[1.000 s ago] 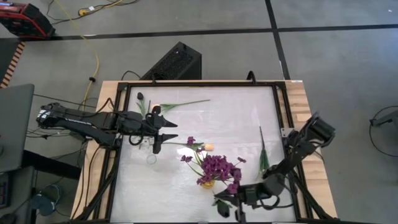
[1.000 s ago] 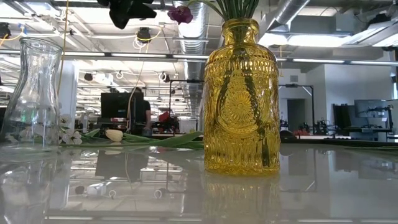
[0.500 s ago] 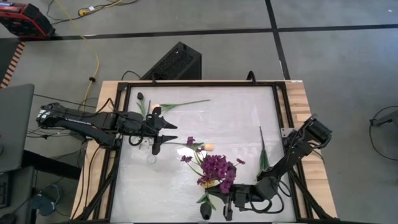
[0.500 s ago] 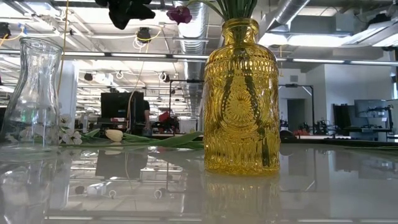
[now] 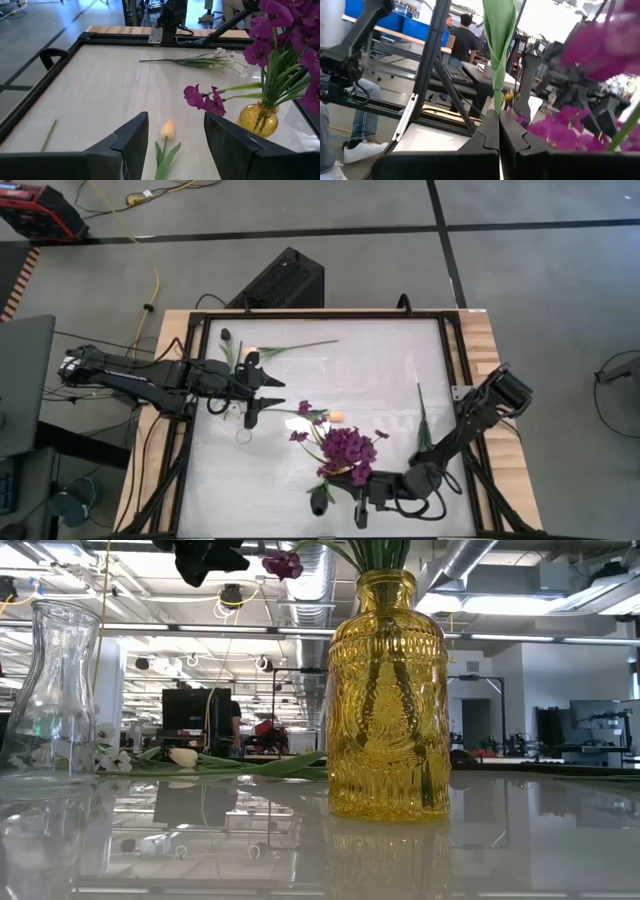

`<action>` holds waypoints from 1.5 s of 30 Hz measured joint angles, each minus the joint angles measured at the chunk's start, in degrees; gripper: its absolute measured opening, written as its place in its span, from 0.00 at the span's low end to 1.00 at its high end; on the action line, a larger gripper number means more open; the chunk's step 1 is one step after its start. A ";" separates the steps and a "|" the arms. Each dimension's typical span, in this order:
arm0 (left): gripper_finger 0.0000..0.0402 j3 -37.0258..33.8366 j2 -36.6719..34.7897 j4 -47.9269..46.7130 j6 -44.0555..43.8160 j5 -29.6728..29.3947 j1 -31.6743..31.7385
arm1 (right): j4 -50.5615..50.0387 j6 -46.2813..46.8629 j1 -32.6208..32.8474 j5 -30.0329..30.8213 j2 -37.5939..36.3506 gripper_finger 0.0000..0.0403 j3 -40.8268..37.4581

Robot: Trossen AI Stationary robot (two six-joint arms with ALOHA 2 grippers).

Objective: Sort flowers into vase by color
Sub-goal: Put the right black flower into the yellow vase

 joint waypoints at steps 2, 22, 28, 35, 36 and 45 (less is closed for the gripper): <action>0.45 0.00 0.00 -0.39 0.00 0.00 0.00 | -1.47 1.74 -0.22 0.37 0.00 0.04 0.00; 0.45 0.00 0.00 -0.84 -0.26 0.02 0.00 | -9.87 10.34 -1.29 1.73 0.00 0.15 0.00; 0.45 0.00 0.00 -0.83 -0.26 0.02 0.01 | -11.31 9.74 -0.72 3.62 -0.26 0.20 -0.04; 0.45 0.00 0.00 -0.82 -0.26 0.02 0.01 | -11.61 10.54 -0.15 7.02 -0.26 0.35 -0.04; 0.45 0.00 0.00 -0.82 -0.26 0.02 0.01 | -11.59 10.61 0.08 7.36 -0.26 0.38 -0.04; 0.45 0.00 0.00 -0.82 -0.24 0.02 0.02 | -33.52 25.47 1.31 3.06 -6.46 0.63 2.28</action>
